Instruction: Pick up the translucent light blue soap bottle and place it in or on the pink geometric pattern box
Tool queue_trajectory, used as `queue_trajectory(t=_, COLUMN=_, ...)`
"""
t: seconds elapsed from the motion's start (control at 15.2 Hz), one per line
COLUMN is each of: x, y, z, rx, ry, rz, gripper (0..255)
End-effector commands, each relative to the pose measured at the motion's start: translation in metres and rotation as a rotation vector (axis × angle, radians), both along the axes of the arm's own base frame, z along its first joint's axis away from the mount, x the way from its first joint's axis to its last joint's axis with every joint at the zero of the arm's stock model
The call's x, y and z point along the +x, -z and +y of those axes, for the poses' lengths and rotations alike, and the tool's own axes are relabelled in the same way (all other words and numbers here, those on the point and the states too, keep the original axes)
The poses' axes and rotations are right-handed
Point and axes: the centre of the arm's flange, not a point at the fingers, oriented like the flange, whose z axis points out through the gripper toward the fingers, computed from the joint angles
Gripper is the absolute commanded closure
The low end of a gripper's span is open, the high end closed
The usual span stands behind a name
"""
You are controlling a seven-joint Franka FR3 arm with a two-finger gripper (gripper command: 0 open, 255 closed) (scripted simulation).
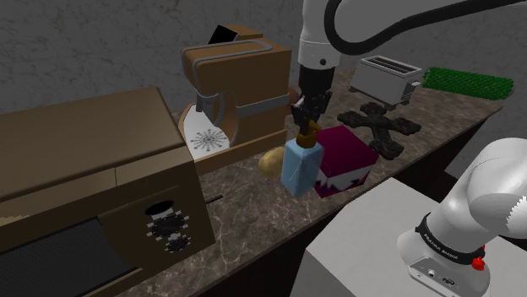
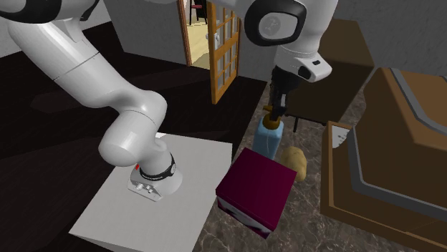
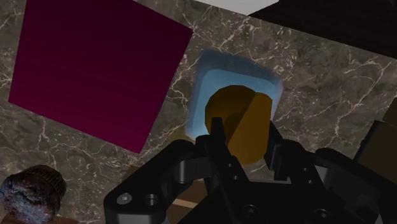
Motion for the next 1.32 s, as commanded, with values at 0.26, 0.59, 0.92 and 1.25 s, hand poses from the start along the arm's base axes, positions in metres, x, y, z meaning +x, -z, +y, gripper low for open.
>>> queue_trajectory(t=0.26, x=0.000, y=-0.033, z=0.001, rx=0.000, ry=0.000, rz=0.000, gripper=255)
queue_trajectory(t=0.59, x=0.000, y=-0.059, z=0.001, rx=0.000, ry=0.000, rz=0.000, gripper=255)
queue_trajectory(t=0.92, x=0.000, y=-0.086, z=0.001, rx=0.000, ry=0.000, rz=0.000, gripper=255)
queue_trajectory(t=1.25, x=0.000, y=-0.112, z=0.001, rx=0.000, ry=0.000, rz=0.000, gripper=255)
